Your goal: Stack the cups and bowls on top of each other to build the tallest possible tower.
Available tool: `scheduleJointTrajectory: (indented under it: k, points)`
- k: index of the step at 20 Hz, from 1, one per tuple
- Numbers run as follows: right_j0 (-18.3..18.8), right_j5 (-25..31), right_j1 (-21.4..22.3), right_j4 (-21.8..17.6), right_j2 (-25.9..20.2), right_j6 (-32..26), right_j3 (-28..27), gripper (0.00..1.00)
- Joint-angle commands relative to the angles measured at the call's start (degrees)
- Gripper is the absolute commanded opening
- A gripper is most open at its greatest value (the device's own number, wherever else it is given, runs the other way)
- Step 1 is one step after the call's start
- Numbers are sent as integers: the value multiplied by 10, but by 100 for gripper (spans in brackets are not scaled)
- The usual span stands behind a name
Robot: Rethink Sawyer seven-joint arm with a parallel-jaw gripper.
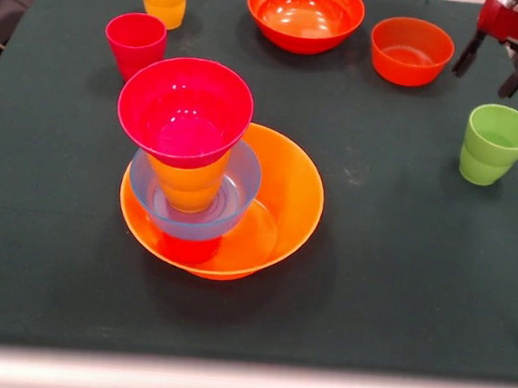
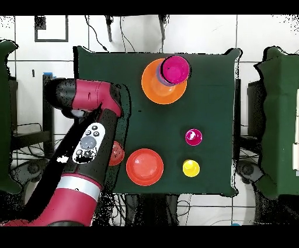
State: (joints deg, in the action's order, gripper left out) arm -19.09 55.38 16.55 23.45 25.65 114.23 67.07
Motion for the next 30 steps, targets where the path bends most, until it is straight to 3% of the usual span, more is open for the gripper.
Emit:
scheduleJointTrajectory:
  k: [1, 11, 30]
  points:
    - [-6, -70, -8, -11, -69, 83, 69, 100]
    - [-11, -137, -41, -10, -80, 94, 75, 100]
    - [-32, -183, -45, -1, -95, 98, 113, 100]
